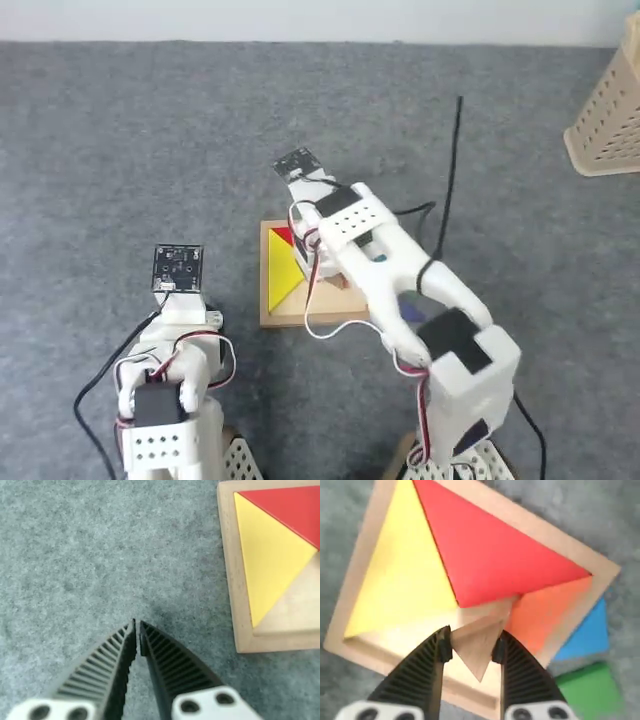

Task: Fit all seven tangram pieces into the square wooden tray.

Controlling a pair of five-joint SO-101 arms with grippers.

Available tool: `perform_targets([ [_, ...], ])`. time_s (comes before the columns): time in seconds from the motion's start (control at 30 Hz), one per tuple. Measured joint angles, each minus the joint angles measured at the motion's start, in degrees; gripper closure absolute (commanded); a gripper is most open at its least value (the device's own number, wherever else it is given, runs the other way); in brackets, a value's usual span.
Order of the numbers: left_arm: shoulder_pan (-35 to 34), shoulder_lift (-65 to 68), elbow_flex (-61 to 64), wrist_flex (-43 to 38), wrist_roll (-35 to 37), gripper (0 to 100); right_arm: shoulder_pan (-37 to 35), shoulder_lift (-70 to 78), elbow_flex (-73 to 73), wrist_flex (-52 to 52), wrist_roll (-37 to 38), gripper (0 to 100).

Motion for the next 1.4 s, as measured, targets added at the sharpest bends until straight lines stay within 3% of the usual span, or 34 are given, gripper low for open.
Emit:
perform_targets([
  [0.23, 0.00, 0.00, 0.00, 0.00, 0.00, 99, 0.00, 2.20, -3.78, 0.26, -4.40, 85.0],
  [0.5, 0.00, 0.00, 0.00, 0.00, 0.00, 99, 0.00, 2.20, -3.87, 0.26, -6.68, 84.0],
  [0.73, 0.00, 0.00, 0.00, 0.00, 0.00, 99, 0.00, 2.20, -3.87, 0.26, -6.68, 85.7],
  [0.87, 0.00, 0.00, 0.00, 0.00, 0.00, 99, 0.18, -0.44, -3.87, 2.90, -6.68, 99.3],
  [1.2, 0.00, 0.00, 0.00, 0.00, 0.00, 99, 0.44, -7.30, 10.64, -7.38, -1.67, 97.2],
  [1.4, 0.00, 0.00, 0.00, 0.00, 0.00, 99, 1.05, -7.30, 11.34, -8.44, -0.62, 97.2],
])
